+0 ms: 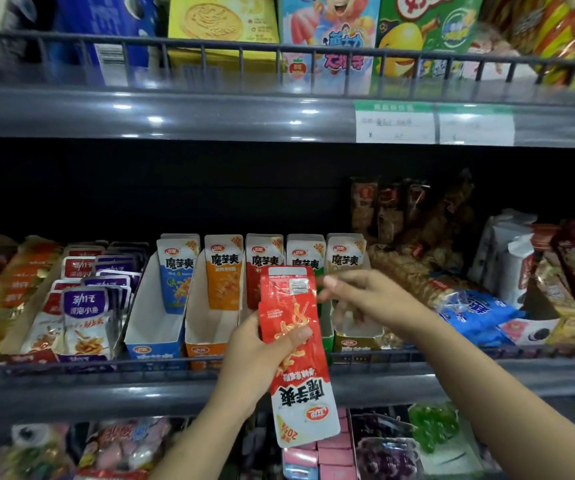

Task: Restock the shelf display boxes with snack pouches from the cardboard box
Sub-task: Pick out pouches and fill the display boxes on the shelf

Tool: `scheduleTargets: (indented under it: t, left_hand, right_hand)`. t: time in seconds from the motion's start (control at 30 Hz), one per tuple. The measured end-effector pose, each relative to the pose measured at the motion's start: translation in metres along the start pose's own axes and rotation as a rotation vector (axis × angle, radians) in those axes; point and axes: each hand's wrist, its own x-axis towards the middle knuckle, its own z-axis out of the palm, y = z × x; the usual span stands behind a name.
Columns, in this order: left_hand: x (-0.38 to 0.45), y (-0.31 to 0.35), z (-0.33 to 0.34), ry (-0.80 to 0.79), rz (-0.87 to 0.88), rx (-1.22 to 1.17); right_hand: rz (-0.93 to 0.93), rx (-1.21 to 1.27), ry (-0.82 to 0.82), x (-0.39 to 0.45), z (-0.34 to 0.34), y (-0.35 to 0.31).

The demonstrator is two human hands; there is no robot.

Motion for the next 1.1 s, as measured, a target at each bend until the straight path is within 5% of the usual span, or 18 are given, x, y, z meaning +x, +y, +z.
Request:
scheduleTargets:
  t: [0.13,0.3,0.6,1.1]
  left_hand:
    - [-0.017,0.005,0.002,-0.02,0.053,0.128]
    - [-0.033,0.01,-0.003,-0.062,0.082,0.207]
    - [-0.044,0.002,-0.022,-0.265,-0.076,-0.003]
    - [-0.044,-0.008,-0.045,-0.095,-0.197,-0.075]
  right_hand:
    - [-0.023,0.197,-0.171,-0.023,0.018,0.001]
    - [-0.037,0.258,-0.069,-0.035,0.03,0.003]
    - [0.05,0.212,0.116,-0.048,0.035,0.001]
    - [0.119,0.384,0.397,-0.059,0.011,0.002]
